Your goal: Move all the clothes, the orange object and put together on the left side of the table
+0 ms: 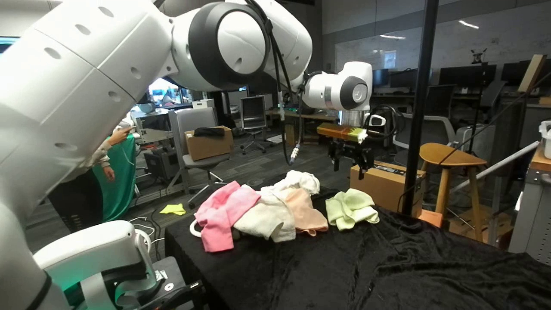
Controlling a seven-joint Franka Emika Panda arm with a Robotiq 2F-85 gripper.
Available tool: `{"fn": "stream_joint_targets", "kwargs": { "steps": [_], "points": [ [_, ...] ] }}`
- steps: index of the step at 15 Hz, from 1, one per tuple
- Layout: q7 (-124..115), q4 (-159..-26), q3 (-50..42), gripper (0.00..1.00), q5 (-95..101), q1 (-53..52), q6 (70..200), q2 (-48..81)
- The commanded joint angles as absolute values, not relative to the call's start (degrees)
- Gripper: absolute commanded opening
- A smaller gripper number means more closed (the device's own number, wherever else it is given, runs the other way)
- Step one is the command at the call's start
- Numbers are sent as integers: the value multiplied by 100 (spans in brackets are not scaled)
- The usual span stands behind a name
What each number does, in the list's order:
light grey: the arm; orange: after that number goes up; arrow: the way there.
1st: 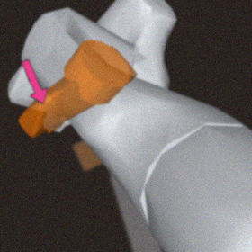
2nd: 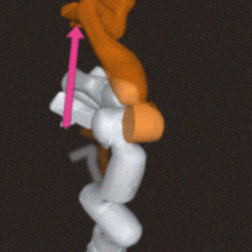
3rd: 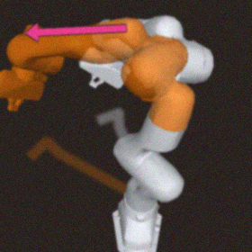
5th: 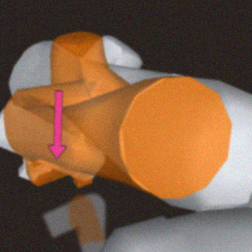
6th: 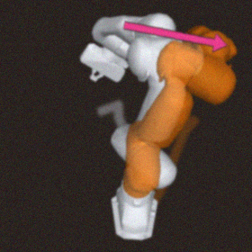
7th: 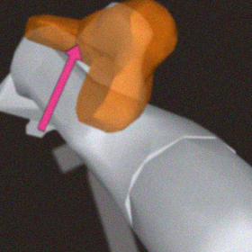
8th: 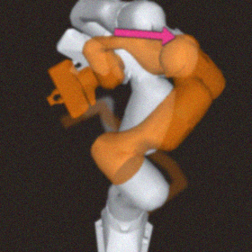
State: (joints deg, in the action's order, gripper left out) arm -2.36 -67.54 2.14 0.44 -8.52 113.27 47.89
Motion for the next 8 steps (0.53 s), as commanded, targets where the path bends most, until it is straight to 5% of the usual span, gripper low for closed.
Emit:
{"fn": "stream_joint_targets", "kwargs": {
  "steps": [1, 8],
  "points": [
    [-43, -6270, 382, 100, -90, -696, 11515, 5249],
    [51, -5944, 481, 100, -85, -692, 11503, 5706]
  ]
}}
